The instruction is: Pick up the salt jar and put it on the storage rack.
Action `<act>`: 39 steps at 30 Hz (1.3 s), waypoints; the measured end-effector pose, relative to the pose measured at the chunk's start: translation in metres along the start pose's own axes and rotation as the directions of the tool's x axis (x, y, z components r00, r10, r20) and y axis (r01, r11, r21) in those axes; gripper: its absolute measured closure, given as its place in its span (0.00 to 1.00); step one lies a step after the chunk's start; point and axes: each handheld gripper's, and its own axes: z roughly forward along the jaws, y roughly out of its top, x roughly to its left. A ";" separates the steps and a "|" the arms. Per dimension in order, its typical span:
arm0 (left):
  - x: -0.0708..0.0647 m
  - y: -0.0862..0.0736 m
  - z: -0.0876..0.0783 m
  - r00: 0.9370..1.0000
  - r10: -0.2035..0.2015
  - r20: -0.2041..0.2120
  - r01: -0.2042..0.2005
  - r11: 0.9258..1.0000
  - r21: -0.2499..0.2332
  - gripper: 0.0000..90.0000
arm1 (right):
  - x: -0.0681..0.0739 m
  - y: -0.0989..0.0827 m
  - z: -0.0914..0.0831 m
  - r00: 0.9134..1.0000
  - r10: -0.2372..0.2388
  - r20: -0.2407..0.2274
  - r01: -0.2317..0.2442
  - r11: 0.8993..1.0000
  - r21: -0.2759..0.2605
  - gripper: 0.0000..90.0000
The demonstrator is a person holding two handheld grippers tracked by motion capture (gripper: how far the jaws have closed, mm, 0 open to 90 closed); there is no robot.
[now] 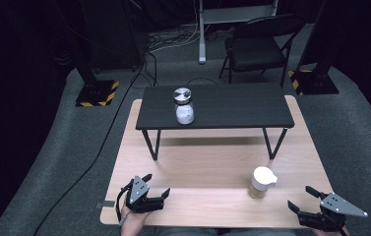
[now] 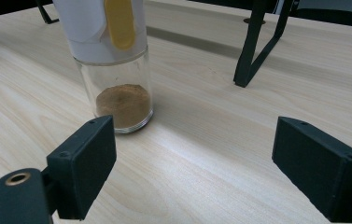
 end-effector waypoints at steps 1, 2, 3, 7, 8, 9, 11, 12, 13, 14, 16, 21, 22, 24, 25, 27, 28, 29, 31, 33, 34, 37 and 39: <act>0.000 0.000 0.000 1.000 0.000 0.000 0.000 1.000 0.000 0.14 | 0.000 0.000 0.000 1.000 0.000 0.000 0.000 1.000 0.000 0.14; 0.001 -0.001 -0.001 1.000 -0.004 0.000 0.004 1.000 0.000 0.14 | 0.000 0.000 0.000 1.000 0.000 0.000 0.000 1.000 0.000 0.14; 0.001 -0.002 -0.002 1.000 -0.009 -0.002 0.009 1.000 -0.005 0.14 | 0.000 0.000 0.000 1.000 -0.002 0.000 0.002 1.000 -0.001 0.14; 0.002 -0.002 -0.001 1.000 -0.010 -0.006 0.010 1.000 -0.003 0.14 | 0.000 0.000 0.000 1.000 -0.003 0.001 0.003 1.000 0.001 0.14; 0.002 -0.001 -0.001 1.000 -0.007 -0.002 0.007 1.000 0.001 0.14 | 0.000 0.000 0.000 1.000 -0.002 0.001 0.002 1.000 0.002 0.14; 0.002 -0.001 -0.001 1.000 -0.007 -0.002 0.007 1.000 0.001 0.14 | 0.000 0.000 0.000 1.000 -0.002 0.001 0.002 1.000 0.002 0.14; 0.001 -0.002 0.000 1.000 -0.009 0.000 0.009 1.000 0.000 0.14 | 0.000 0.000 0.000 1.000 -0.002 0.002 0.002 1.000 0.002 0.14; 0.002 -0.002 0.000 1.000 -0.011 0.002 0.011 1.000 -0.001 0.14 | 0.000 0.000 0.000 1.000 -0.001 0.002 0.001 1.000 0.003 0.14; 0.002 -0.002 0.000 1.000 -0.010 0.002 0.010 1.000 -0.001 0.14 | 0.000 0.000 0.000 1.000 -0.002 0.002 0.002 1.000 0.004 0.14; 0.002 -0.001 0.000 1.000 -0.013 0.002 0.012 1.000 0.003 0.14 | 0.000 0.000 0.000 1.000 -0.001 0.002 0.001 1.000 0.004 0.14; 0.002 -0.001 0.000 1.000 -0.012 0.002 0.012 1.000 0.004 0.14 | 0.000 0.000 0.000 1.000 -0.003 0.002 0.003 1.000 0.004 0.14; 0.003 -0.002 0.000 1.000 -0.015 0.002 0.015 1.000 0.007 0.14 | 0.000 0.000 0.000 1.000 -0.002 0.002 0.002 1.000 0.006 0.14; 0.003 -0.002 0.000 1.000 -0.015 0.002 0.015 1.000 0.008 0.14 | 0.000 0.000 0.000 1.000 -0.002 0.002 0.002 1.000 0.005 0.14; 0.003 -0.002 0.000 1.000 -0.015 0.004 0.015 1.000 0.007 0.14 | 0.000 0.000 0.000 1.000 -0.003 0.002 0.002 1.000 0.005 0.14; 0.002 -0.002 0.000 1.000 -0.014 0.004 0.014 1.000 0.007 0.14 | 0.000 0.000 0.001 1.000 -0.002 0.002 0.002 1.000 0.006 0.14; 0.003 -0.002 0.000 1.000 -0.015 0.006 0.015 1.000 0.008 0.14 | 0.000 0.000 0.001 1.000 -0.003 0.001 0.003 1.000 0.005 0.14; 0.003 -0.002 0.000 1.000 -0.013 0.007 0.013 1.000 0.008 0.14 | 0.000 0.000 0.001 1.000 -0.003 0.001 0.003 1.000 0.005 0.14; 0.003 -0.002 0.000 1.000 -0.016 0.008 0.016 1.000 0.009 0.15 | 0.000 0.000 0.001 1.000 -0.003 0.001 0.003 1.000 0.005 0.14; 0.003 -0.002 0.000 1.000 -0.015 0.007 0.015 1.000 0.011 0.15 | 0.000 0.001 0.001 1.000 -0.003 0.001 0.003 1.000 0.006 0.14; 0.004 -0.002 0.000 1.000 -0.018 0.008 0.017 1.000 0.009 0.15 | 0.000 0.001 0.001 1.000 -0.003 0.000 0.003 1.000 0.007 0.14; 0.004 -0.002 0.000 1.000 -0.018 0.007 0.018 1.000 0.008 0.15 | 0.000 0.001 0.001 1.000 -0.003 0.000 0.003 1.000 0.007 0.14; 0.003 -0.002 0.000 1.000 -0.018 0.006 0.018 1.000 0.008 0.15 | 0.000 0.001 0.001 1.000 -0.004 0.000 0.004 1.000 0.007 0.14; 0.003 -0.002 0.000 1.000 -0.019 0.006 0.019 1.000 0.007 0.15 | 0.000 0.001 0.001 1.000 -0.004 0.000 0.004 1.000 0.008 0.14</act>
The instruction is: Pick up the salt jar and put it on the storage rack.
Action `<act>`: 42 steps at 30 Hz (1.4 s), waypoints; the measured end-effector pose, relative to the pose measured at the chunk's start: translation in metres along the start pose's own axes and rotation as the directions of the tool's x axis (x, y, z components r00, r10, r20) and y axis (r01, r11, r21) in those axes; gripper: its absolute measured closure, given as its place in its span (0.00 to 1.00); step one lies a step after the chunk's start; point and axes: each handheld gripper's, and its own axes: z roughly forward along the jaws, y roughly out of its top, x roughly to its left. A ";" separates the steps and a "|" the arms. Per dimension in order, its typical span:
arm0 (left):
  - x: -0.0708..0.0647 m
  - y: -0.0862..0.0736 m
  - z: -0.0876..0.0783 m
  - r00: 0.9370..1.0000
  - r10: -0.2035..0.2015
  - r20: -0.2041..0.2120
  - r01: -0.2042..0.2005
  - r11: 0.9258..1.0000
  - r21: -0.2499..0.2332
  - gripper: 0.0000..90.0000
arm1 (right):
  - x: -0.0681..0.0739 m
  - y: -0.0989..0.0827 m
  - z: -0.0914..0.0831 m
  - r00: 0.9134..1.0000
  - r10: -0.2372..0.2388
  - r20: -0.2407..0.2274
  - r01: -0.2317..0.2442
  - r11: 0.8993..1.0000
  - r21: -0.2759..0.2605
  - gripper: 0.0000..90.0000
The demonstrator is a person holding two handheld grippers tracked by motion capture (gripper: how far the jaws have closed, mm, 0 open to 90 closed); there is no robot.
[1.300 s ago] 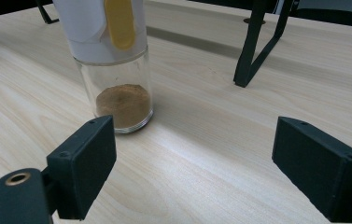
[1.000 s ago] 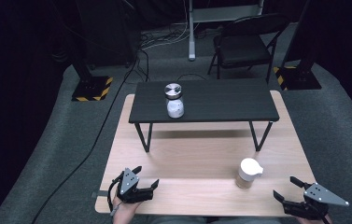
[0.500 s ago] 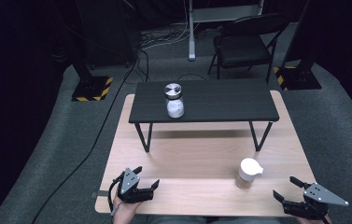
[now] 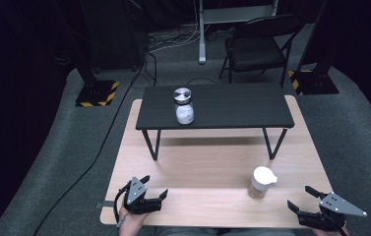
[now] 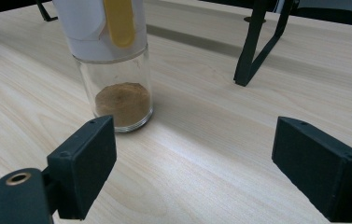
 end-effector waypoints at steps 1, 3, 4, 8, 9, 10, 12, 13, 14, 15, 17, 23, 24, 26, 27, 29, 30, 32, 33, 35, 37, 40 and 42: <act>0.000 0.000 0.000 1.000 0.000 0.000 0.000 1.000 0.000 0.15 | 0.000 0.000 0.000 1.000 -0.001 0.000 0.001 1.000 0.000 0.14; 0.000 0.000 0.000 1.000 0.000 0.000 0.000 1.000 0.000 0.15 | 0.000 0.000 0.000 1.000 -0.001 0.001 0.001 1.000 -0.001 0.14; 0.000 0.000 0.000 1.000 0.000 0.000 0.000 1.000 0.000 0.15 | 0.000 0.000 0.000 1.000 -0.001 0.001 0.001 1.000 0.000 0.14; 0.000 0.000 0.000 1.000 -0.001 0.000 0.001 1.000 0.001 0.15 | 0.000 0.000 0.000 1.000 -0.001 0.000 0.001 1.000 0.000 0.14; 0.000 0.000 0.000 1.000 -0.001 0.000 0.001 1.000 0.000 0.15 | 0.000 0.000 0.000 1.000 -0.001 0.000 0.001 1.000 -0.001 0.14; 0.000 0.000 0.000 1.000 0.000 0.001 0.000 1.000 -0.002 0.15 | 0.000 0.000 0.000 1.000 -0.003 0.000 0.003 1.000 -0.002 0.14; 0.000 0.000 0.000 1.000 -0.001 0.002 0.001 1.000 -0.003 0.15 | 0.000 0.000 0.000 1.000 -0.003 0.000 0.003 1.000 -0.002 0.14; 0.000 0.000 0.000 1.000 0.000 0.002 0.000 1.000 -0.002 0.15 | 0.000 0.000 0.000 1.000 -0.004 0.000 0.004 1.000 -0.001 0.14; 0.000 0.000 0.000 1.000 0.000 0.001 0.000 1.000 -0.002 0.15 | 0.000 0.000 0.000 1.000 -0.004 0.000 0.004 1.000 -0.001 0.14; 0.000 0.000 0.000 1.000 0.000 0.002 0.000 1.000 -0.002 0.15 | 0.000 0.000 0.000 1.000 -0.004 -0.001 0.004 1.000 -0.001 0.14; 0.000 0.000 0.000 1.000 -0.001 0.001 0.001 1.000 -0.001 0.15 | 0.000 0.000 0.000 1.000 -0.005 -0.001 0.005 1.000 -0.002 0.14; 0.000 0.000 -0.001 1.000 -0.001 0.003 0.001 1.000 0.000 0.15 | 0.000 0.000 0.001 1.000 -0.006 -0.003 0.006 1.000 -0.003 0.14; 0.000 0.000 -0.001 1.000 0.000 0.003 0.000 1.000 0.001 0.15 | 0.000 0.000 0.001 1.000 -0.007 -0.003 0.007 1.000 -0.003 0.14; 0.000 0.000 -0.001 1.000 -0.001 0.003 0.001 1.000 0.002 0.15 | 0.000 0.000 0.001 1.000 -0.007 -0.003 0.007 1.000 -0.003 0.14; 0.000 0.000 -0.001 1.000 -0.001 0.004 0.001 1.000 0.003 0.15 | 0.000 0.000 0.001 1.000 -0.006 -0.003 0.006 1.000 -0.003 0.14; 0.000 0.000 0.000 1.000 -0.002 0.005 0.002 1.000 0.004 0.15 | -0.001 0.000 0.001 1.000 -0.005 -0.003 0.005 1.000 -0.003 0.14; 0.000 0.000 0.000 1.000 -0.002 0.006 0.002 1.000 0.004 0.15 | -0.001 0.000 0.001 1.000 -0.005 -0.002 0.005 1.000 -0.003 0.14; 0.000 0.000 0.000 1.000 -0.002 0.006 0.002 1.000 0.004 0.15 | -0.001 0.000 0.001 1.000 -0.005 -0.003 0.005 1.000 -0.002 0.14; 0.000 0.000 -0.001 1.000 -0.002 0.006 0.002 1.000 0.003 0.15 | -0.001 0.000 0.001 1.000 -0.005 -0.003 0.005 1.000 -0.002 0.14; 0.001 0.000 -0.001 1.000 -0.004 0.006 0.004 1.000 0.003 0.15 | -0.001 0.001 0.001 1.000 -0.005 -0.004 0.005 1.000 -0.001 0.14; 0.001 0.000 -0.001 1.000 -0.004 0.007 0.004 1.000 0.004 0.15 | -0.001 0.001 0.001 1.000 -0.005 -0.004 0.005 1.000 -0.002 0.14; 0.001 0.000 0.000 1.000 -0.004 0.008 0.004 1.000 0.004 0.15 | -0.001 0.001 0.001 1.000 -0.004 -0.004 0.004 1.000 -0.001 0.14; 0.001 0.000 0.000 1.000 -0.005 0.008 0.005 1.000 0.004 0.15 | -0.001 0.001 0.001 1.000 -0.004 -0.003 0.004 1.000 -0.002 0.14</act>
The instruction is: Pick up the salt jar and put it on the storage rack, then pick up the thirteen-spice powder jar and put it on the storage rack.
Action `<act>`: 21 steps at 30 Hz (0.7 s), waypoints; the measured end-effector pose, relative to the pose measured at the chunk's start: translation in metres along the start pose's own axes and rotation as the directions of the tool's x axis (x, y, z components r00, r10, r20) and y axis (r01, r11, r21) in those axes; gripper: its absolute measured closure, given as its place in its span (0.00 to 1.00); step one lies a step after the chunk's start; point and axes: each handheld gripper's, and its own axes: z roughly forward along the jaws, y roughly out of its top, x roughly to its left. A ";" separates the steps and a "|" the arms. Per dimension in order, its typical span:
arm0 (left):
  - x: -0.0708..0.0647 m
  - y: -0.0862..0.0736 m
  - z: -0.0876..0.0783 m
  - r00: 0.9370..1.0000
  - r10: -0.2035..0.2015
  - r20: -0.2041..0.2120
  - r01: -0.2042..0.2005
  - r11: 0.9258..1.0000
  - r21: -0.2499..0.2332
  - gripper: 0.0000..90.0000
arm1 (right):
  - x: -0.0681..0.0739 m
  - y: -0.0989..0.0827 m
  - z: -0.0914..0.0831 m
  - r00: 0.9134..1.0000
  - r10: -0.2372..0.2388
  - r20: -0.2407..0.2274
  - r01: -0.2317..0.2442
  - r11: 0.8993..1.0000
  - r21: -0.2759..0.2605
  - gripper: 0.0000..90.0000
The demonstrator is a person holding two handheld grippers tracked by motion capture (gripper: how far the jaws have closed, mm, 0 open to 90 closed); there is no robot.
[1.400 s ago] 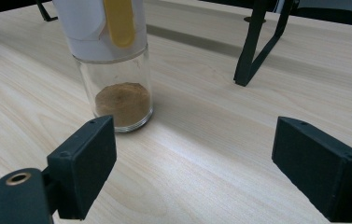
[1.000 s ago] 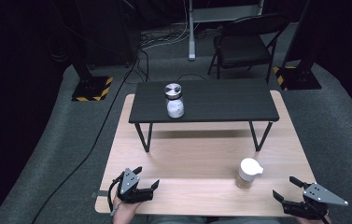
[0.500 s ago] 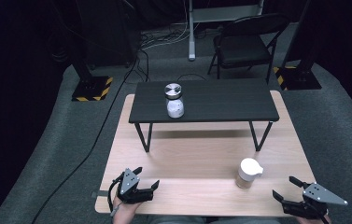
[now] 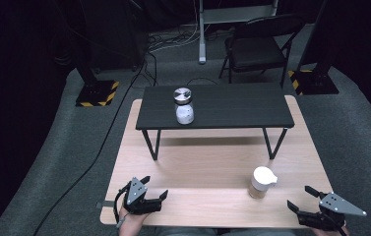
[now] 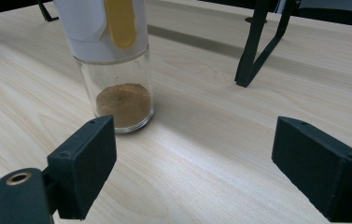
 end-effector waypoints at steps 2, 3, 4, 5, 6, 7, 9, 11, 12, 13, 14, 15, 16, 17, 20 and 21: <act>0.000 0.000 0.000 1.000 0.001 0.000 -0.001 1.000 -0.001 0.15 | 0.000 0.000 0.000 1.000 -0.001 0.001 0.001 1.000 -0.001 0.14; 0.000 0.000 0.000 1.000 0.001 0.000 -0.001 1.000 -0.001 0.15 | 0.000 0.000 0.000 1.000 -0.001 0.001 0.001 1.000 -0.002 0.14; 0.000 0.000 0.000 1.000 0.002 0.000 -0.002 1.000 -0.001 0.15 | 0.000 0.000 0.000 1.000 -0.002 0.001 0.002 1.000 -0.002 0.14; 0.000 0.000 0.000 1.000 0.002 -0.001 -0.002 1.000 -0.001 0.15 | 0.000 0.000 0.000 1.000 -0.001 0.001 0.001 1.000 -0.003 0.14; 0.000 0.000 0.000 1.000 0.002 -0.001 -0.002 1.000 -0.001 0.15 | 0.000 0.000 0.000 1.000 0.000 0.001 0.000 1.000 -0.003 0.14; 0.000 0.000 0.000 1.000 0.002 -0.001 -0.002 1.000 -0.001 0.15 | 0.000 0.000 0.000 1.000 0.000 0.001 0.000 1.000 -0.003 0.14; 0.000 -0.001 -0.001 1.000 0.000 -0.002 0.000 1.000 -0.001 0.15 | 0.000 0.000 0.000 1.000 -0.001 0.000 0.001 1.000 -0.002 0.14; 0.000 -0.001 -0.001 1.000 0.000 -0.002 0.000 1.000 -0.002 0.15 | 0.000 0.000 0.000 1.000 -0.001 -0.001 0.001 1.000 -0.002 0.14; 0.000 -0.001 -0.001 1.000 0.000 -0.002 0.000 1.000 -0.002 0.15 | 0.000 0.000 0.001 1.000 -0.001 0.000 0.001 1.000 -0.002 0.14; 0.000 -0.001 -0.001 1.000 -0.001 -0.002 0.001 1.000 -0.002 0.15 | 0.000 0.000 0.001 1.000 -0.001 -0.001 0.001 1.000 -0.001 0.14; 0.000 -0.001 -0.001 1.000 -0.001 -0.001 0.001 1.000 -0.002 0.15 | 0.000 0.000 0.001 1.000 -0.002 -0.001 0.002 1.000 0.000 0.14; 0.000 0.000 0.000 1.000 0.002 -0.001 -0.002 1.000 -0.001 0.15 | 0.000 0.000 0.001 1.000 -0.002 -0.002 0.002 1.000 0.000 0.14; 0.000 0.000 0.000 1.000 0.002 -0.001 -0.002 1.000 -0.001 0.15 | 0.000 0.000 0.001 1.000 -0.002 -0.002 0.002 1.000 0.000 0.14; 0.000 0.000 0.000 1.000 0.003 -0.001 -0.003 1.000 0.000 0.15 | 0.000 0.000 0.001 1.000 0.000 -0.002 0.000 1.000 -0.001 0.14; 0.000 -0.001 0.000 1.000 0.001 -0.001 -0.001 1.000 -0.001 0.15 | 0.000 0.000 0.001 1.000 -0.001 -0.003 0.001 1.000 0.000 0.14; 0.000 0.000 0.000 1.000 -0.001 -0.001 0.001 1.000 0.001 0.15 | 0.000 0.000 0.001 1.000 -0.001 -0.003 0.001 1.000 0.000 0.14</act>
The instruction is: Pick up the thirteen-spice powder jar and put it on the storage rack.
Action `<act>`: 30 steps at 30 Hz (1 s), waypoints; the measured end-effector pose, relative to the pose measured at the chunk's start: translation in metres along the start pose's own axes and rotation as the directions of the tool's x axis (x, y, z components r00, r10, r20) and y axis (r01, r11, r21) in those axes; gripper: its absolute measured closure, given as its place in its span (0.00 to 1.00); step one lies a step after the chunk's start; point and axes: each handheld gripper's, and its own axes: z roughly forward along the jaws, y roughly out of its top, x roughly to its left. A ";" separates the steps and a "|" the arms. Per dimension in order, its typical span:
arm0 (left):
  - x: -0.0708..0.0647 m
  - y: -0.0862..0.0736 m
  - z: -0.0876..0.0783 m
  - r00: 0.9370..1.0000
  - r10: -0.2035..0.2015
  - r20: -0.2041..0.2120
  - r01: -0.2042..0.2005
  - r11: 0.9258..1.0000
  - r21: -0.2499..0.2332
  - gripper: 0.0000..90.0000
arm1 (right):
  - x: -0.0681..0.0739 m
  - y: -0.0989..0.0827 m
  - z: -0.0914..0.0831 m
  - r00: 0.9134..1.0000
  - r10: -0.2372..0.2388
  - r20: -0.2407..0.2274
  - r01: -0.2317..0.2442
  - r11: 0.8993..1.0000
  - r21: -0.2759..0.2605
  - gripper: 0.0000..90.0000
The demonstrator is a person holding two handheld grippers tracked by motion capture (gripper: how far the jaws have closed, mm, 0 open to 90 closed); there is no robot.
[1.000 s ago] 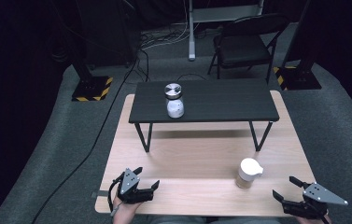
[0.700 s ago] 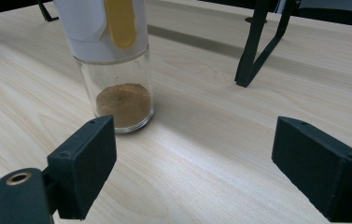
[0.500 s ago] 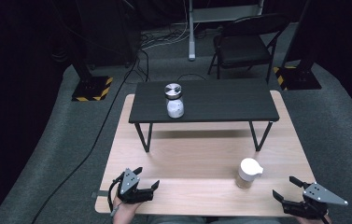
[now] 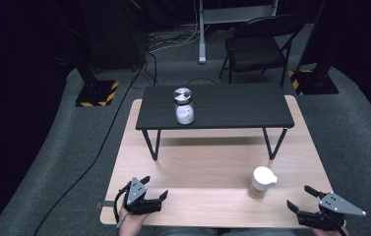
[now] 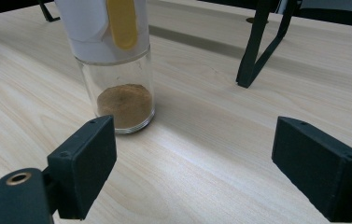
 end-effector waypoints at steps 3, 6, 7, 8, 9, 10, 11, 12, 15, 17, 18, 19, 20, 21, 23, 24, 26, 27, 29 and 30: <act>0.000 0.000 0.000 1.000 0.001 0.001 -0.001 1.000 -0.001 0.15 | 0.000 0.000 0.000 1.000 0.000 -0.001 0.000 1.000 0.001 0.14; 0.000 0.000 0.000 1.000 0.002 0.001 -0.002 1.000 0.000 0.15 | 0.000 0.000 0.000 1.000 0.000 -0.002 0.000 1.000 0.000 0.14; -0.001 0.000 0.000 1.000 0.002 0.001 -0.002 1.000 0.000 0.15 | 0.000 0.000 0.000 1.000 -0.001 -0.002 0.001 1.000 0.000 0.14; -0.001 0.000 0.000 1.000 0.001 0.001 -0.001 1.000 0.000 0.15 | 0.000 0.000 0.000 1.000 -0.001 -0.003 0.001 1.000 0.000 0.14; 0.000 0.000 0.000 1.000 0.000 0.001 0.000 1.000 0.000 0.15 | 0.000 0.000 0.000 1.000 -0.001 -0.005 0.001 1.000 0.000 0.14; 0.000 0.000 0.000 1.000 0.000 0.001 0.000 1.000 0.000 0.15 | 0.000 0.000 0.000 1.000 -0.002 -0.007 0.002 1.000 0.000 0.14; 0.000 0.000 0.000 1.000 0.000 0.001 0.000 1.000 0.000 0.15 | 0.000 0.000 0.000 1.000 -0.002 -0.007 0.002 1.000 0.000 0.14; 0.000 0.000 0.000 1.000 -0.001 0.001 0.001 1.000 0.000 0.15 | 0.000 0.000 0.001 1.000 -0.003 -0.009 0.003 1.000 0.001 0.14; 0.000 0.000 0.000 1.000 0.001 0.002 -0.001 1.000 0.000 0.15 | 0.000 0.000 0.001 1.000 -0.003 -0.013 0.003 1.000 0.000 0.14; -0.001 0.000 0.001 1.000 0.000 0.002 0.000 1.000 -0.001 0.15 | 0.000 0.000 0.001 1.000 -0.006 -0.017 0.005 1.000 -0.001 0.14; -0.001 0.000 0.001 1.000 -0.001 0.002 0.001 1.000 -0.001 0.15 | 0.000 0.000 0.001 1.000 -0.005 -0.019 0.005 1.000 -0.002 0.14; -0.001 0.000 0.000 1.000 0.000 0.002 0.000 1.000 0.000 0.15 | 0.000 0.000 0.001 1.000 -0.006 -0.023 0.005 1.000 -0.004 0.14; 0.000 0.000 0.001 1.000 -0.001 0.002 0.001 1.000 0.000 0.15 | 0.001 0.000 0.001 1.000 -0.005 -0.025 0.005 1.000 -0.003 0.14; -0.001 0.000 0.001 1.000 -0.002 0.002 0.002 1.000 0.001 0.15 | 0.001 0.000 0.002 1.000 -0.009 -0.029 0.008 1.000 -0.005 0.14; 0.000 0.000 0.001 1.000 -0.003 0.003 0.003 1.000 0.001 0.15 | 0.001 0.001 0.002 0.999 -0.012 -0.039 0.011 1.000 -0.008 0.14; 0.000 0.000 0.001 1.000 -0.003 0.003 0.003 1.000 0.001 0.15 | 0.001 0.001 0.002 0.999 -0.012 -0.039 0.011 1.000 -0.008 0.14; 0.000 0.000 0.001 1.000 -0.003 0.001 0.003 1.000 0.001 0.15 | 0.002 0.001 0.003 0.999 -0.021 -0.049 0.020 1.000 -0.012 0.13; 0.000 0.000 0.001 1.000 -0.003 0.001 0.003 1.000 0.001 0.15 | 0.002 0.001 0.003 0.999 -0.021 -0.049 0.020 1.000 -0.012 0.13; 0.000 0.000 0.001 1.000 -0.004 0.000 0.004 1.000 0.002 0.15 | 0.003 0.001 0.004 0.998 -0.028 -0.058 0.027 0.999 -0.019 0.13; 0.000 0.000 0.001 1.000 -0.005 0.000 0.005 1.000 0.002 0.15 | 0.003 0.001 0.004 0.998 -0.028 -0.061 0.027 0.999 -0.017 0.13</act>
